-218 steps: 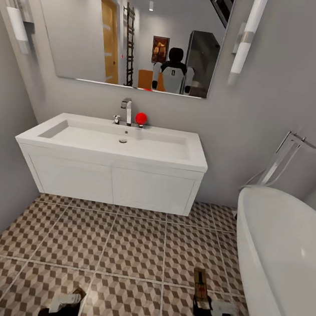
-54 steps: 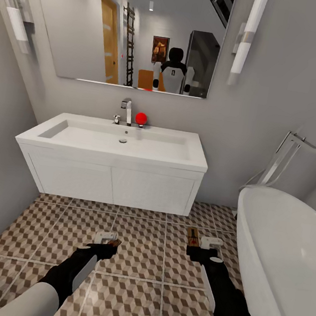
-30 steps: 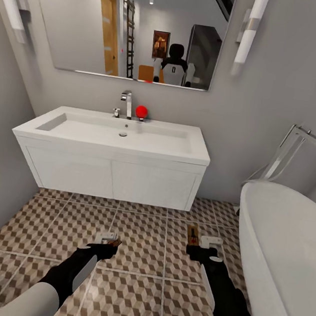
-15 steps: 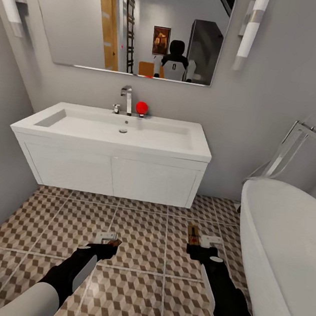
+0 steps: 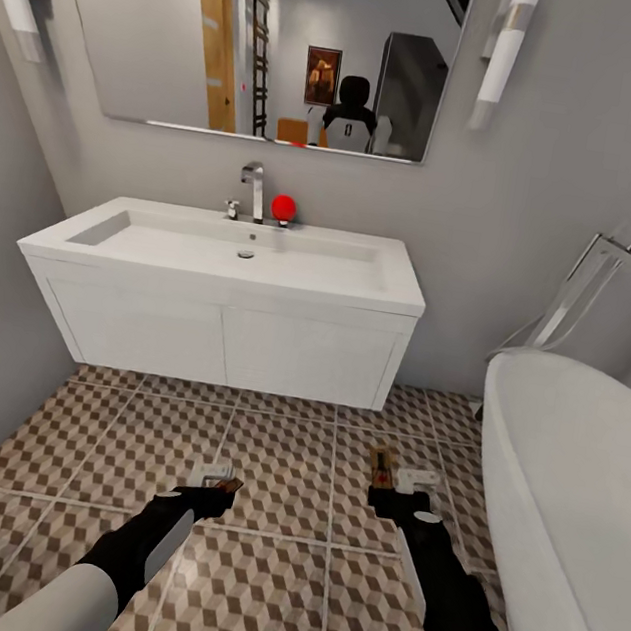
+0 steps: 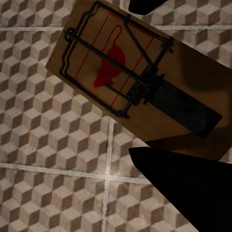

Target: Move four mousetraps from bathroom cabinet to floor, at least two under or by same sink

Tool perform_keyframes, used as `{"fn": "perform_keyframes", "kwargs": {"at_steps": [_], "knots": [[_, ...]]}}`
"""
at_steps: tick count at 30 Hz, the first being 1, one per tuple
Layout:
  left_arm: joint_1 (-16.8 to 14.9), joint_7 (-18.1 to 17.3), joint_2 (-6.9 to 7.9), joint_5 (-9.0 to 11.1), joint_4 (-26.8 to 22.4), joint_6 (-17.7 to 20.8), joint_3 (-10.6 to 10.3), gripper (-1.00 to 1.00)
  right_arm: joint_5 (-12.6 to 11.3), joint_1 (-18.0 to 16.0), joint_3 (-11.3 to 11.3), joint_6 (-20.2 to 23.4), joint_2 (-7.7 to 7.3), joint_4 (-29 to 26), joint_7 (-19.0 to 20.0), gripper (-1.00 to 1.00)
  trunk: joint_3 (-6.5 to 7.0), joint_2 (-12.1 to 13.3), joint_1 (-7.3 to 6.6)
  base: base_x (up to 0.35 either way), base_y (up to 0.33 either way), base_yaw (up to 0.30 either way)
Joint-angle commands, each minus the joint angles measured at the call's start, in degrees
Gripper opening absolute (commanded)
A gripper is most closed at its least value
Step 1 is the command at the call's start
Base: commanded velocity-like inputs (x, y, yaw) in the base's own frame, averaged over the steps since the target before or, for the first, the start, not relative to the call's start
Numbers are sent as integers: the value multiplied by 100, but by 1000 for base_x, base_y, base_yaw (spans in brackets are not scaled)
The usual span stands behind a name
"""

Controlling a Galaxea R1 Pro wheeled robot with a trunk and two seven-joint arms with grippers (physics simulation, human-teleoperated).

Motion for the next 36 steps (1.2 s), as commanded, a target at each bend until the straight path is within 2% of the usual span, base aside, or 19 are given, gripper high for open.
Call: {"fn": "perform_keyframes", "kwargs": {"at_steps": [1,36], "knots": [[-3,52,5,60,-11,25,-33,-100,28,-3,23,38,-1,-9,-12,-100,-32,-44,22,0,0,0],[-1,52,-4,61,-2,25,-40,-100,28,0,70,38,-1,-9,-16,-100,-981,-1448,791,0,0,0]]}}
